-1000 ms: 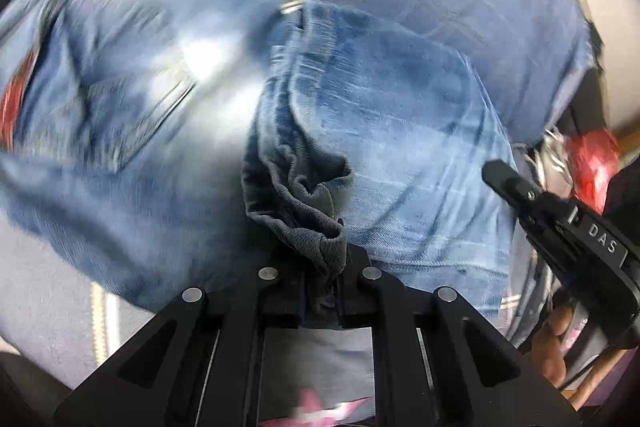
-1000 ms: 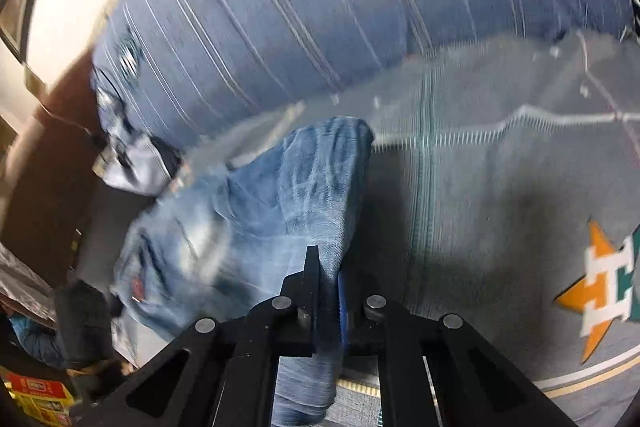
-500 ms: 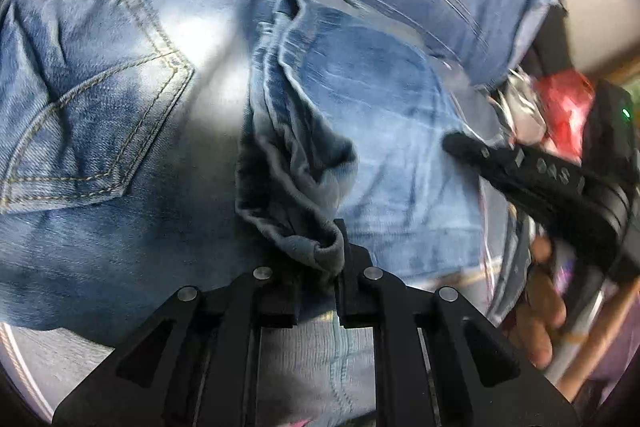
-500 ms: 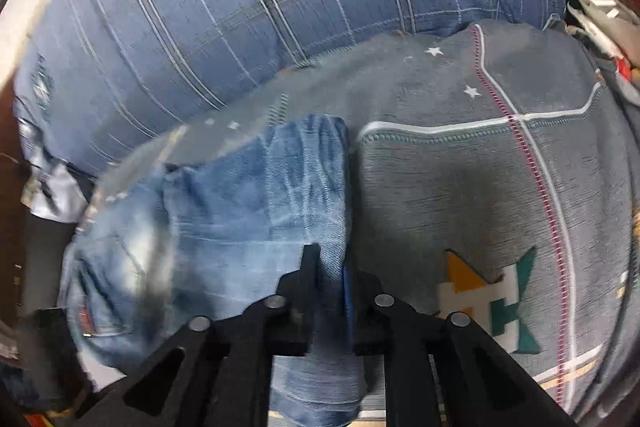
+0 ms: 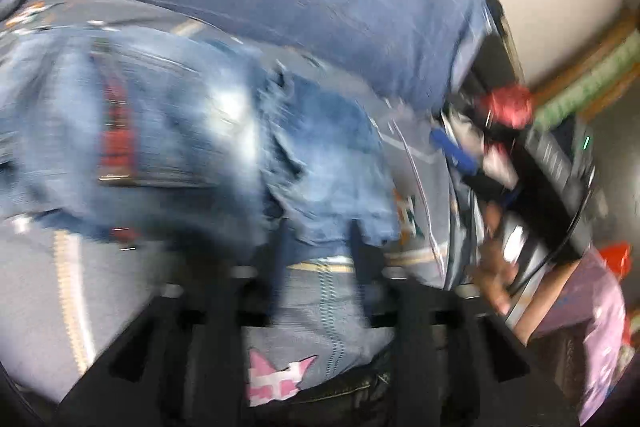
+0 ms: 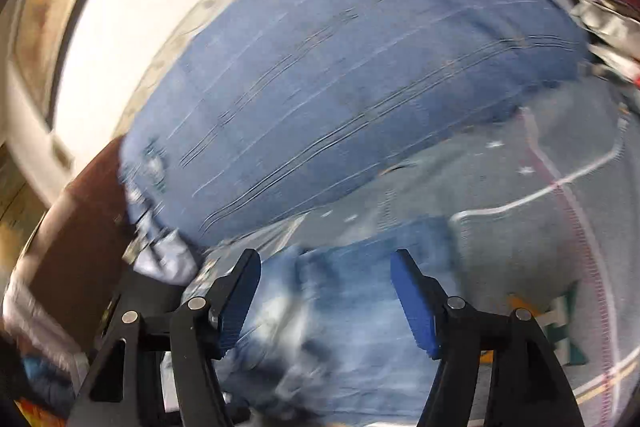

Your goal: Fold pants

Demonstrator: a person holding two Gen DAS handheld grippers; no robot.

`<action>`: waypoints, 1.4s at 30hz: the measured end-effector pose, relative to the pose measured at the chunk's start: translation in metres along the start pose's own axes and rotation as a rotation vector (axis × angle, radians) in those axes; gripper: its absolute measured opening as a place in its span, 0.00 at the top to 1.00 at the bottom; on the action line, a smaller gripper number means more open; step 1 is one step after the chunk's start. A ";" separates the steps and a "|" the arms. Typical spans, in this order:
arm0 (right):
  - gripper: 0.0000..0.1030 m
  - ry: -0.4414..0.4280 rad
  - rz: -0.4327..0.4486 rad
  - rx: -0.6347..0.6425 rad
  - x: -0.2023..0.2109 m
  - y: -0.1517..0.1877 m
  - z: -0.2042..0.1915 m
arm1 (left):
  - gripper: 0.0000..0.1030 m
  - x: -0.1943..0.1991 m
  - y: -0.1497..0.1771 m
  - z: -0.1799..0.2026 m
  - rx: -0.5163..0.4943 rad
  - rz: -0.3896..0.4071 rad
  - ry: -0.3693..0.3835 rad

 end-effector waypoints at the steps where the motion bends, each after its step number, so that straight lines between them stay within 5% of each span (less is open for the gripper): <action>1: 0.36 -0.028 -0.045 0.009 -0.011 0.013 -0.009 | 0.49 0.008 -0.004 -0.013 0.051 0.029 0.001; 7: 0.37 -0.162 -0.233 0.015 -0.061 0.080 -0.054 | 0.49 0.030 -0.010 -0.083 0.301 0.064 0.003; 14: 0.37 -0.221 -0.410 0.134 -0.101 0.141 -0.092 | 0.49 0.030 -0.012 -0.126 0.499 0.047 0.028; 20: 0.37 -0.140 -0.528 0.360 -0.121 0.186 -0.110 | 0.49 0.013 -0.021 -0.165 0.620 0.006 -0.091; 23: 0.51 -0.059 -0.552 0.423 -0.137 0.196 -0.104 | 0.49 0.005 -0.029 -0.172 0.641 -0.016 -0.134; 25: 0.63 -0.024 -0.546 0.424 -0.146 0.198 -0.099 | 0.54 0.011 -0.041 -0.173 0.627 0.034 -0.177; 27: 0.74 -0.005 -0.535 0.406 -0.152 0.196 -0.093 | 0.74 0.018 -0.054 -0.169 0.583 0.068 -0.215; 36: 0.88 -0.154 -0.418 0.317 -0.130 0.160 -0.114 | 0.82 0.055 -0.096 -0.129 0.266 0.319 -0.284; 39: 0.87 -0.146 -0.475 0.285 -0.139 0.172 -0.107 | 0.82 0.021 -0.070 -0.171 0.370 0.170 -0.389; 42: 0.87 -0.127 -0.588 0.225 -0.153 0.197 -0.094 | 0.78 -0.009 -0.039 -0.205 0.550 0.029 -0.321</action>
Point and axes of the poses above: each gripper's, at about its wrist camera, not at the fingertips, and x roughly against the way its jaws point, z to its right, y to its underside, the point moved 10 cm from there along -x, roughly the way its jaws point, and after that the axes turned 14 degrees about -y, right-handed, at the moved point
